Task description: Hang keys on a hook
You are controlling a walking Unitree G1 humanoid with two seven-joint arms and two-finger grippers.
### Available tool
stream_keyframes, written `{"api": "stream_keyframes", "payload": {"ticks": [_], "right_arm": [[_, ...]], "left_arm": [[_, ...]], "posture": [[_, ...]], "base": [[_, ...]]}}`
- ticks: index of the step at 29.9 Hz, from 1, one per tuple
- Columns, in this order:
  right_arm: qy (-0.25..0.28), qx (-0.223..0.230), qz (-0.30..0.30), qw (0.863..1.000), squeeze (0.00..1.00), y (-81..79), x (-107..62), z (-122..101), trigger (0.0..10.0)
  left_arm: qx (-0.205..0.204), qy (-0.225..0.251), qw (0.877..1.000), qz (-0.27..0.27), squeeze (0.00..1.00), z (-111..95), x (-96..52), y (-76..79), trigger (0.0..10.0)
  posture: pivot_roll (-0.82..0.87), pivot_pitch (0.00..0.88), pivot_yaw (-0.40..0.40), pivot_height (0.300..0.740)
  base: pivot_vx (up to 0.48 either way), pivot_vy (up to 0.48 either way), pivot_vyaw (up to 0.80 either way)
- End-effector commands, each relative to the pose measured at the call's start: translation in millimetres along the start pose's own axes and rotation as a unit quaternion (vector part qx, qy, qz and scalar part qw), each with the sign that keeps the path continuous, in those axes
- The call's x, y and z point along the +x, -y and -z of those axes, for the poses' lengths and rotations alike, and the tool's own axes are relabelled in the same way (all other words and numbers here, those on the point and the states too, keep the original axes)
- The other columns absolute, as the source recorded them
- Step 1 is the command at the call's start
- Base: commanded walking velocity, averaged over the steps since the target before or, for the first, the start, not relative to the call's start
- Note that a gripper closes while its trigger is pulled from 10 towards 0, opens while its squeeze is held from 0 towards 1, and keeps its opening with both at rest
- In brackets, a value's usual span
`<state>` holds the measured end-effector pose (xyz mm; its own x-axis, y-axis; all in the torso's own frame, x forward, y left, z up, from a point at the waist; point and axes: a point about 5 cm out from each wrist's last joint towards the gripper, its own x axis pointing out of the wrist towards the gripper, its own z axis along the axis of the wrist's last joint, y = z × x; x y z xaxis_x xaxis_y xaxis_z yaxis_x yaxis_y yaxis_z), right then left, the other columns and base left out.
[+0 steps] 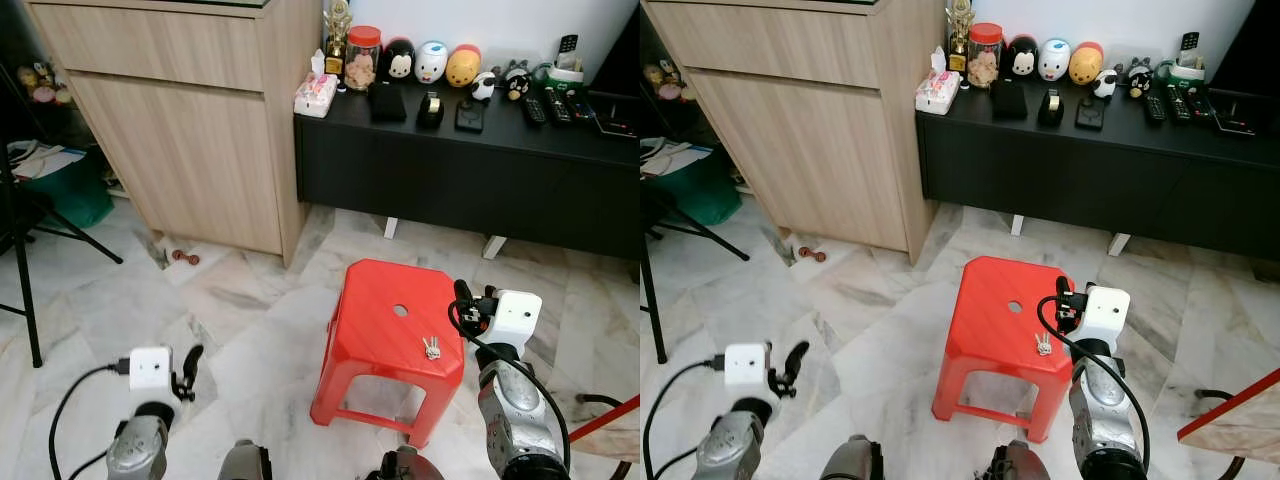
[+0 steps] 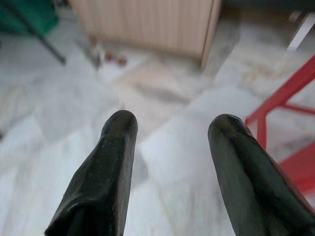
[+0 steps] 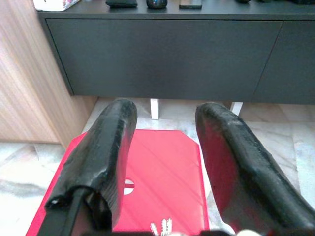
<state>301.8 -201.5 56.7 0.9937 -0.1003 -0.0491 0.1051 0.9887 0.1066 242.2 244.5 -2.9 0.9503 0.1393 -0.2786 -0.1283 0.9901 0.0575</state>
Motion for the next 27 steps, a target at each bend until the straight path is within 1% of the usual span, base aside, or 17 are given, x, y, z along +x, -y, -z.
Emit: {"api": "stream_keyframes", "payload": {"ticks": [1, 2, 8, 11, 15, 18, 22, 27], "right_arm": [[-0.003, 0.002, 0.011, 1.0, 0.0, 6.3, -1.9, 1, 10.0], [-0.003, 0.001, 0.013, 1.0, 0.0, 8.2, -2.5, 2, 10.0], [-0.018, 0.0, 0.019, 1.0, 0.0, 7.8, -1.3, 5, 10.0], [-0.02, -0.002, 0.016, 1.0, 0.0, 5.5, -0.3, 5, 10.0], [-0.023, -0.002, 0.015, 1.0, 0.0, 4.5, -0.5, 7, 10.0], [-0.018, -0.003, 0.011, 1.0, 0.0, 3.5, -1.1, 6, 10.0], [-0.017, -0.011, 0.009, 1.0, 0.0, 3.0, -1.2, 7, 10.0], [-0.02, -0.007, 0.011, 1.0, 0.0, 2.9, -1.4, 8, 10.0]], "left_arm": [[-0.012, -0.012, 1.0, -0.012, 0.0, 5, -1.6, -3.4, 10.0], [-0.024, 0.004, 1.0, -0.016, 0.0, -2, 1.5, -2.0, 10.0], [-0.021, 0.01, 1.0, -0.012, 0.0, -6, 5.7, 0.6, 10.0], [-0.014, 0.004, 1.0, -0.01, 0.0, -5, 6.3, 0.5, 10.0], [-0.015, 0.002, 1.0, -0.011, 0.0, -4, 5.9, 0.3, 10.0], [-0.018, 0.005, 1.0, -0.01, 0.0, -4, 6.1, 0.6, 10.0], [-0.003, -0.007, 1.0, -0.006, 0.0, -3, 7.1, 0.6, 10.0], [-0.004, -0.008, 1.0, -0.002, 0.0, -3, 7.8, 0.6, 10.0]], "posture": [[0.12, 0.12, -0.023, 0.653], [0.13, 0.117, -0.023, 0.653], [0.14, 0.101, -0.025, 0.653], [0.13, 0.092, -0.022, 0.653], [0.13, 0.083, -0.019, 0.624], [0.13, 0.079, -0.02, 0.611], [0.13, 0.074, -0.018, 0.611], [0.13, 0.069, -0.017, 0.611]], "base": [[0.0, 0.0, 0.0], [0.0, 0.0, 0.0], [0.0, 0.0, 0.0], [0.0, 0.0, 0.0], [0.0, 0.0, 0.0], [0.0, 0.0, 0.0], [0.0, 0.0, 0.0], [0.0, 0.0, 0.0]]}}
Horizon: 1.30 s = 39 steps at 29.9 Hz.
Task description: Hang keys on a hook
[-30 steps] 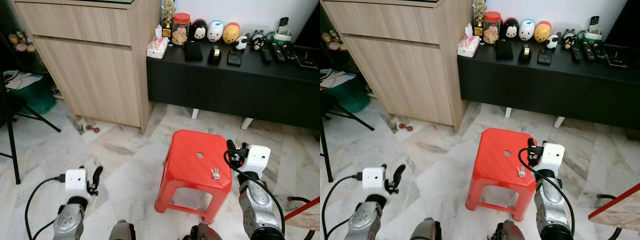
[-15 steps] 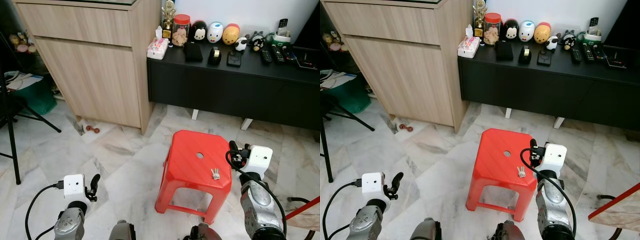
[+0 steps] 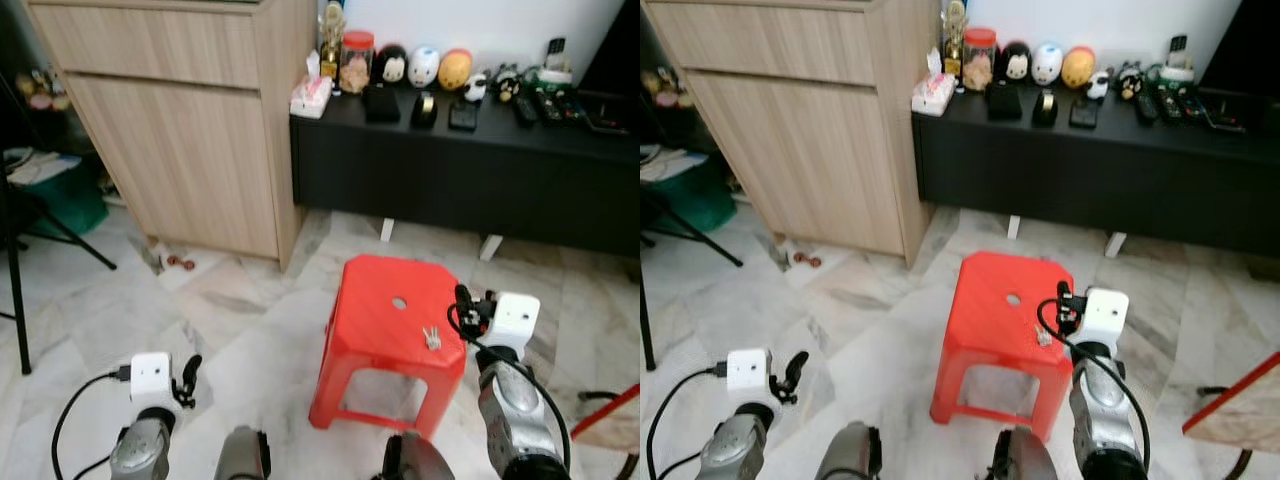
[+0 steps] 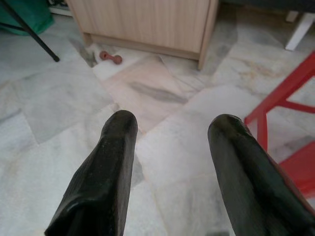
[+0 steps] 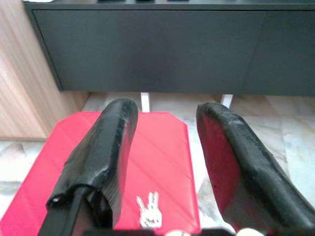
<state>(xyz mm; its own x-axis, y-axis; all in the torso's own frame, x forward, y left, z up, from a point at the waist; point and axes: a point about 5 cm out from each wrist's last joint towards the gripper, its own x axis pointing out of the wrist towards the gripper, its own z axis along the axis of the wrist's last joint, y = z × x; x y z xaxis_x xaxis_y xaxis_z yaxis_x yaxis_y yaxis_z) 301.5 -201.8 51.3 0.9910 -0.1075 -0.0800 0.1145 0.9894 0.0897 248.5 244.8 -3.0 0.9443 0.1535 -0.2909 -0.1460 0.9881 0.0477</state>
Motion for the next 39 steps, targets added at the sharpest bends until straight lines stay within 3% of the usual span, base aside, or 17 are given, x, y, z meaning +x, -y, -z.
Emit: {"api": "stream_keyframes", "payload": {"ticks": [1, 11, 39], "right_arm": [[-0.005, 0.002, 0.006, 1.0, 0.0, 2.0, -1.3, 3, 10.0], [-0.006, -0.019, -0.016, 1.0, 0.0, -2.2, -2.2, 4, 10.0], [-0.037, -0.013, -0.01, 0.999, 0.0, 0.2, -7.3, 15, 10.0]], "left_arm": [[0.004, -0.001, 1.0, 0.005, 0.0, -1, 1.7, 0.1, 10.0], [0.007, -0.006, 1.0, 0.005, 0.0, -2, 3.4, -0.7, 10.0], [0.005, -0.003, 1.0, 0.005, 0.0, -3, 5.2, 2.5, 10.0]], "posture": [[0.13, 0.069, -0.017, 0.611], [0.13, 0.102, -0.022, 0.611], [0.13, 0.119, -0.018, 0.611]], "base": [[0.0, 0.0, 0.0], [0.24, 0.0, 0.0], [0.3, 0.0, 0.07]]}}
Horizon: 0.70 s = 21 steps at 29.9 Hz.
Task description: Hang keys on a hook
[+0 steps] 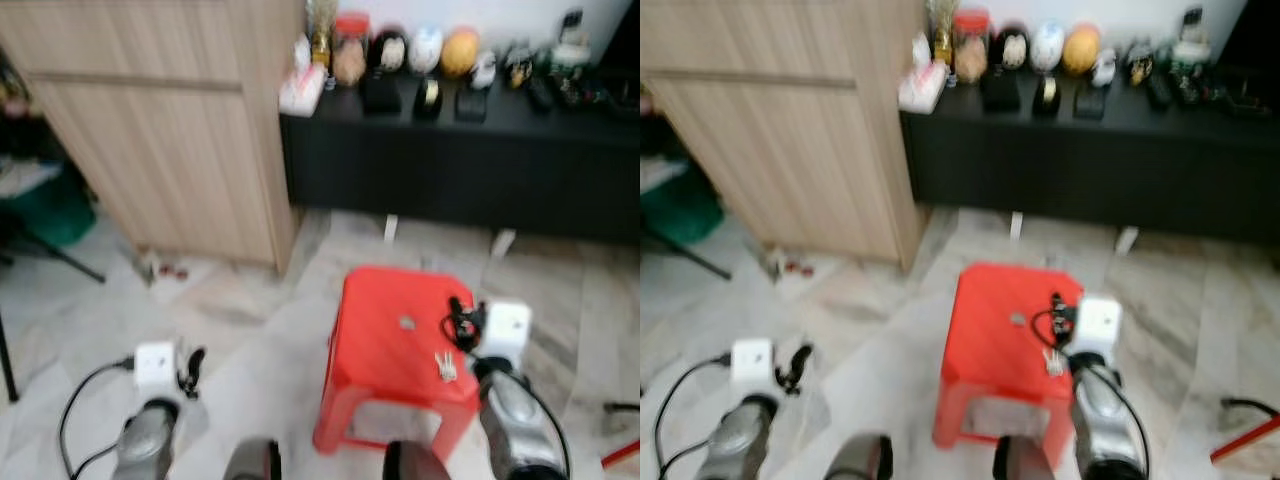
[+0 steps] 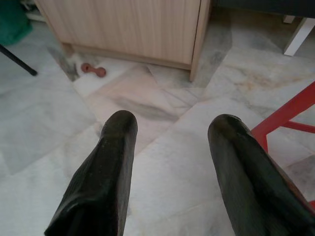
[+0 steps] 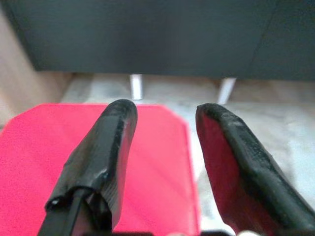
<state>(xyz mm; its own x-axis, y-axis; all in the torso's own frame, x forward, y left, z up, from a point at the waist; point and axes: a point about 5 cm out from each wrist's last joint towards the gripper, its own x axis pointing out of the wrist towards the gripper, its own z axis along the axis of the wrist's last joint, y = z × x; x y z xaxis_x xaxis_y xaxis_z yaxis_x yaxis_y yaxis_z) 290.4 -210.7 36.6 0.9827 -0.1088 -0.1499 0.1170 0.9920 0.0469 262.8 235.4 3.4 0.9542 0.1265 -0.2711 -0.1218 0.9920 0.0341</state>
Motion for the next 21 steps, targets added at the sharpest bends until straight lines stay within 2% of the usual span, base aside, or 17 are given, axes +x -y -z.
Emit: {"api": "stream_keyframes", "payload": {"ticks": [1, 7, 12, 16, 17, 18, 19, 21], "right_arm": [[-0.005, 0.007, -0.015, 1.0, 0.0, -11.3, 1.1, 1, 10.0], [-0.017, -0.002, -0.025, 1.0, 0.0, -12.8, -0.8, 5, 10.0], [-0.082, -0.034, -0.045, 0.995, 0.0, -10.4, -8.4, 26, 10.0], [-0.103, -0.052, -0.054, 0.992, 0.0, -10.3, -10.1, 32, 10.0], [-0.111, -0.065, -0.062, 0.99, 0.24, -10.9, -10.4, 34, 10.0], [-0.111, -0.065, -0.062, 0.99, 0.24, -10.9, -10.4, 34, 10.0], [-0.118, -0.075, -0.071, 0.988, 1.0, -11.9, -10.3, 35, 10.0], [-0.135, -0.108, -0.09, 0.981, 1.0, -14.8, -10.4, 39, 10.0]], "left_arm": [[0.009, -0.014, 1.0, -0.01, 0.0, 7, -5.4, -8.6, 10.0], [0.01, -0.015, 1.0, -0.012, 0.0, 8, -5.8, -9.1, 10.0], [0.013, -0.025, 1.0, -0.013, 0.0, 13, -8.5, -10.0, 10.0], [0.014, -0.028, 0.999, -0.012, 0.0, 14, -9.3, -9.9, 10.0], [0.014, -0.029, 0.999, -0.012, 0.0, 15, -9.7, -10.0, 10.0], [0.014, -0.029, 0.999, -0.012, 0.0, 15, -9.7, -10.0, 10.0], [0.015, -0.031, 0.999, -0.012, 0.0, 15, -10.1, -10.3, 10.0], [0.015, -0.035, 0.999, -0.012, 0.0, 16, -10.7, -10.8, 10.0]], "posture": [[0.13, 0.119, -0.018, 0.611], [0.14, 0.122, -0.017, 0.611], [0.13, 0.128, -0.014, 0.611], [0.13, 0.133, -0.014, 0.611], [0.13, 0.136, -0.013, 0.611], [0.13, 0.136, -0.013, 0.611], [0.13, 0.136, -0.011, 0.611], [0.13, 0.138, -0.009, 0.611]], "base": [[0.0, 0.0, 0.0], [0.0, 0.0, 0.0], [0.0, 0.0, 0.0], [0.0, 0.0, 0.0], [0.0, 0.0, 0.0], [0.0, 0.0, 0.0], [0.0, 0.0, 0.0], [0.0, 0.0, 0.0]]}}
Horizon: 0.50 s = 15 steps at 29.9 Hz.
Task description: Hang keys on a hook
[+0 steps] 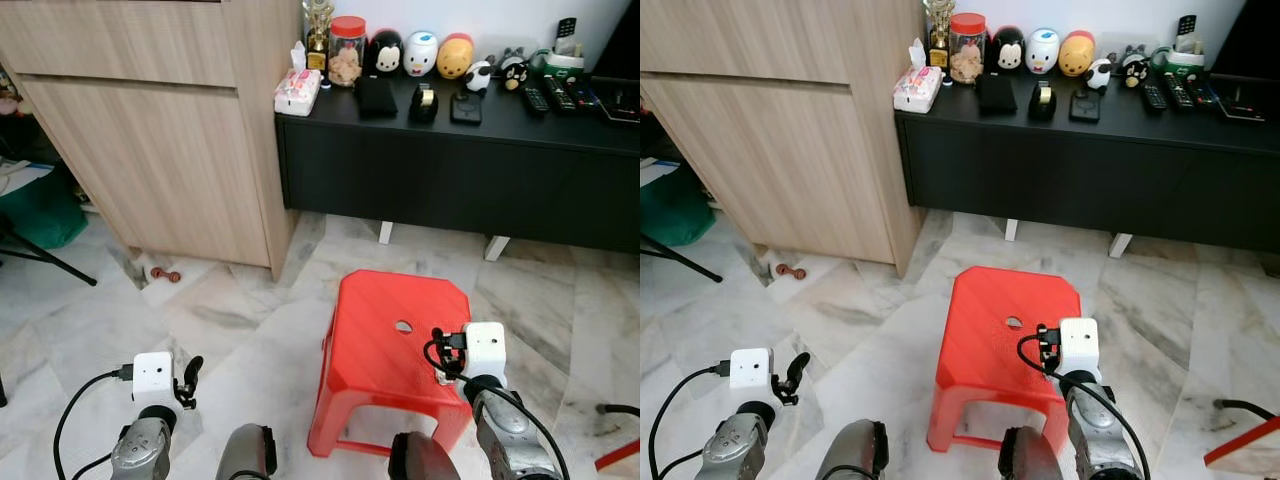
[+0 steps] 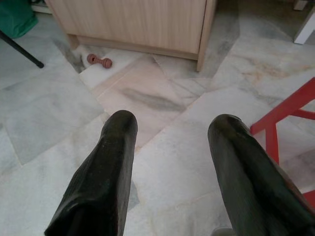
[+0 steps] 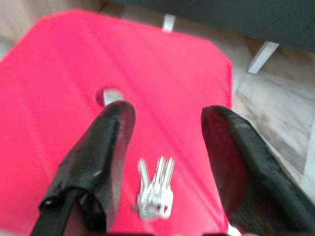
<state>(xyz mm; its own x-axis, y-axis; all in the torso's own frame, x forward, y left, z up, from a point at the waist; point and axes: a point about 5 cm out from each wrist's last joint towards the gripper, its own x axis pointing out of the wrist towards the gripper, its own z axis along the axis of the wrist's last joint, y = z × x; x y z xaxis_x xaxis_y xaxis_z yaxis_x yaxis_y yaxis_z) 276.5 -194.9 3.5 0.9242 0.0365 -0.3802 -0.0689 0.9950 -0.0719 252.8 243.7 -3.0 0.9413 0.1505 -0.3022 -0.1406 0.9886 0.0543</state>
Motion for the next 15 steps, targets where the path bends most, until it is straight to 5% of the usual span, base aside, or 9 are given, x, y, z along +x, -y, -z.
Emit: {"api": "stream_keyframes", "payload": {"ticks": [1, 12, 13, 15], "right_arm": [[-0.032, -0.05, -0.02, 0.998, 1.0, -3.5, 1.3, 6, 10.0], [-0.088, -0.08, -0.039, 0.992, 1.0, -4.7, 2.7, 19, 10.0], [-0.092, -0.083, -0.044, 0.991, 0.02, -5.9, 2.7, 20, 10.0], [-0.098, -0.088, -0.047, 0.99, 0.0, -6.7, 2.9, 22, 10.0]], "left_arm": [[0.009, -0.019, 1.0, 0.001, 0.0, 8, -3.7, -1.6, 10.0], [0.014, -0.03, 0.999, 0.007, 0.0, 11, -4.6, -0.5, 10.0], [0.014, -0.03, 0.999, 0.007, 0.0, 11, -4.6, -0.7, 10.0], [0.014, -0.03, 0.999, 0.007, 0.0, 11, -4.7, -1.2, 10.0]], "posture": [[0.13, 0.14, -0.008, 0.611], [0.14, 0.145, -0.006, 0.611], [0.14, 0.148, -0.004, 0.611], [0.14, 0.149, -0.002, 0.611]], "base": [[0.0, 0.0, 0.0], [0.0, 0.0, 0.0], [0.0, 0.0, 0.0], [0.0, 0.0, 0.0]]}}
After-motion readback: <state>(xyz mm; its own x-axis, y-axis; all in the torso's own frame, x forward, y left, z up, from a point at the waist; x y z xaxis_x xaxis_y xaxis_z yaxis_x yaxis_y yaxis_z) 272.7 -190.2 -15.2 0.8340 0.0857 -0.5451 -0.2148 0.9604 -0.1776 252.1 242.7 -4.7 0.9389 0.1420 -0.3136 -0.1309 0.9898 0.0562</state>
